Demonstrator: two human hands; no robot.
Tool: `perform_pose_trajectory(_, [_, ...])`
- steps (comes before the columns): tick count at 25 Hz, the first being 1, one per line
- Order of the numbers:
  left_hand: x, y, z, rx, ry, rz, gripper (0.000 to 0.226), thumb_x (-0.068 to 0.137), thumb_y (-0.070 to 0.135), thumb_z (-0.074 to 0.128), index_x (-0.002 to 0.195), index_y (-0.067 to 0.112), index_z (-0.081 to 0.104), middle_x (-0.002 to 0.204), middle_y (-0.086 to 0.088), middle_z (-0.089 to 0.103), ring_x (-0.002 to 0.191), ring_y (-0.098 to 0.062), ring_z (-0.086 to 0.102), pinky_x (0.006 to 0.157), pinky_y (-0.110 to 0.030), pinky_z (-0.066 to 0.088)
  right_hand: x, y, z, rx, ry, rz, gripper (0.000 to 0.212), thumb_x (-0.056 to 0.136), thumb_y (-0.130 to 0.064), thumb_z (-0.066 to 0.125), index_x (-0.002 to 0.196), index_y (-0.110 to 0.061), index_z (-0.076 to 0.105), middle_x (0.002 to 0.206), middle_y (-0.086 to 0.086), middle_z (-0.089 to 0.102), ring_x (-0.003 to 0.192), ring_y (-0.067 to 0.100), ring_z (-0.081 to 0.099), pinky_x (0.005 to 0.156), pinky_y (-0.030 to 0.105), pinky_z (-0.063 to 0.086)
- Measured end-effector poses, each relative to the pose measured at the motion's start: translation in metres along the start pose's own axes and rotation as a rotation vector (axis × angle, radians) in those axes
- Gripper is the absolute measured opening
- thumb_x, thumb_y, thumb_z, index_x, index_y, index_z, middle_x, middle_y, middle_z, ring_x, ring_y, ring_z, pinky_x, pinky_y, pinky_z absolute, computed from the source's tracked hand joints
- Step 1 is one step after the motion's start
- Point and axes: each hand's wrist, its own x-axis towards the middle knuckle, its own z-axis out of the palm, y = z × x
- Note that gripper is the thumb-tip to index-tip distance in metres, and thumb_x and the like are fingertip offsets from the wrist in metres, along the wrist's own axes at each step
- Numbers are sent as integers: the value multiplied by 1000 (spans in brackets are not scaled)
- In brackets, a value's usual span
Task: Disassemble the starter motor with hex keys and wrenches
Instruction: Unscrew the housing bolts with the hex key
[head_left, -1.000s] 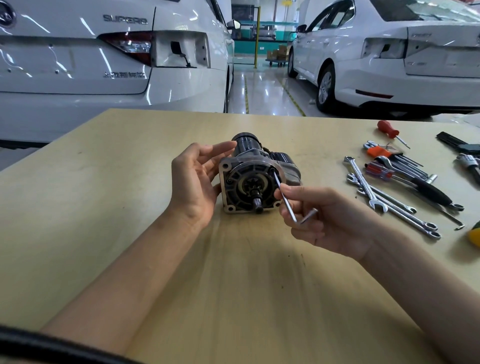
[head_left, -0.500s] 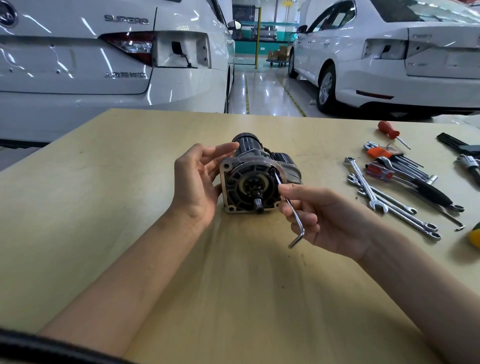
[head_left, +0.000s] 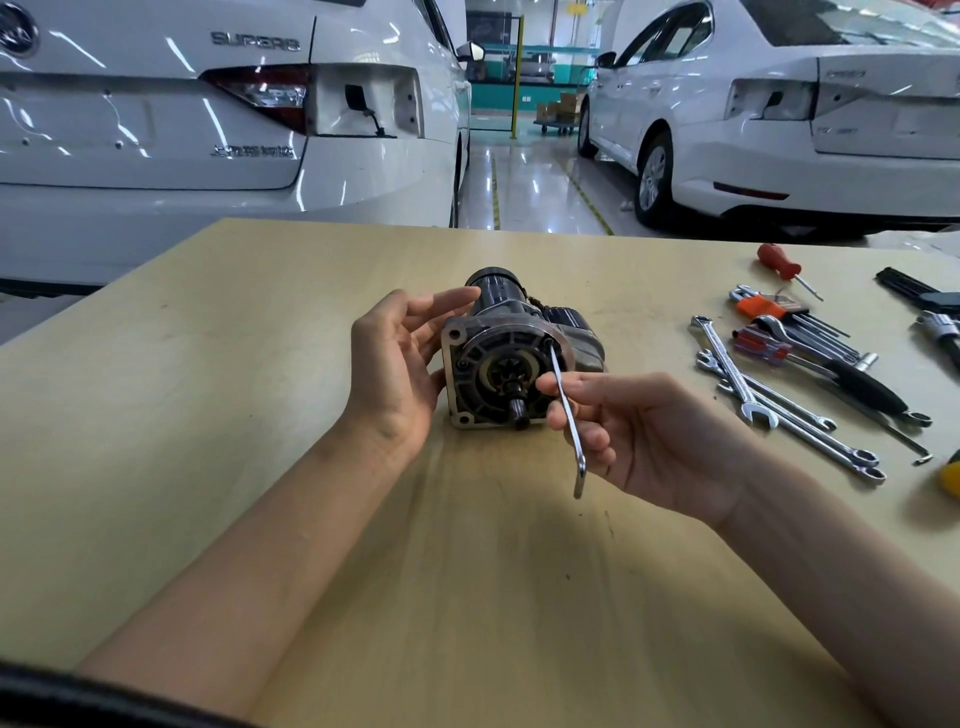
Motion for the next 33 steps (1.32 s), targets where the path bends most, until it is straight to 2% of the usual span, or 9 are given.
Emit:
perform_pose_trajectory(9, [1, 0, 0, 3, 1, 1, 37, 87, 21, 37, 93, 9, 71, 95, -5, 70, 89, -16, 59, 77, -32, 43, 0, 1, 1, 18, 33, 1, 10, 65, -9, 72, 75, -6, 74, 64, 9, 64, 41, 9, 54, 41, 17, 47])
perform_pose_trajectory(13, [2, -1, -1, 7, -7, 6, 37, 88, 21, 37, 92, 9, 72, 94, -5, 70, 90, -16, 58, 77, -33, 43, 2, 2, 3, -12, 54, 24, 14, 74, -15, 70, 78, -9, 57, 59, 4, 60, 39, 6, 52, 37, 16, 44])
perform_pose_trajectory(16, [2, -2, -1, 99, -58, 32, 37, 90, 21, 37, 91, 13, 73, 91, -1, 72, 88, -13, 61, 75, -29, 44, 3, 4, 5, -49, 76, 52, 25, 70, -22, 71, 80, -12, 51, 59, 3, 61, 37, 5, 49, 35, 15, 42])
perform_pose_trajectory(19, [2, -6, 2, 439, -121, 220, 33, 94, 20, 41, 91, 14, 73, 95, -2, 73, 88, -6, 66, 72, -18, 48, 3, 3, 5, -51, 79, 77, 24, 71, -23, 69, 85, -11, 54, 61, 4, 65, 35, 4, 47, 34, 15, 41])
perform_pose_trajectory(22, [4, -11, 0, 735, -110, 469, 36, 89, 26, 42, 96, 10, 73, 109, -4, 66, 107, -7, 59, 89, -17, 45, 2, 1, 4, 6, 60, 64, 24, 73, -17, 66, 93, -5, 71, 63, 7, 65, 37, 6, 49, 36, 16, 43])
perform_pose_trajectory(24, [7, -11, -3, 822, -129, 567, 39, 89, 26, 39, 98, 9, 73, 114, -4, 63, 117, -6, 54, 97, -17, 40, 0, -1, 5, 19, 59, 48, 26, 70, -12, 65, 92, -3, 76, 65, 8, 67, 38, 6, 51, 37, 16, 44])
perform_pose_trajectory(27, [11, -4, 1, 812, -175, 581, 43, 92, 25, 34, 99, 9, 73, 115, 0, 62, 114, 3, 52, 93, -8, 35, -2, -3, 6, 7, 95, 37, 18, 69, -11, 66, 81, -5, 77, 68, 9, 71, 35, 6, 49, 34, 15, 42])
perform_pose_trajectory(30, [24, 5, 8, 900, -227, 545, 55, 93, 33, 23, 94, 14, 75, 127, 0, 59, 122, -2, 47, 104, -19, 32, -3, -1, 8, 22, 115, 30, 12, 61, -14, 73, 71, -7, 74, 66, 10, 70, 32, 6, 46, 33, 15, 40])
perform_pose_trajectory(33, [34, 9, 14, 997, -297, 520, 65, 94, 38, 15, 91, 15, 76, 135, 0, 55, 129, -8, 43, 111, -37, 30, -3, -1, 10, -9, 126, 34, 25, 58, -21, 76, 77, -11, 63, 61, 6, 69, 31, 5, 45, 31, 14, 38])
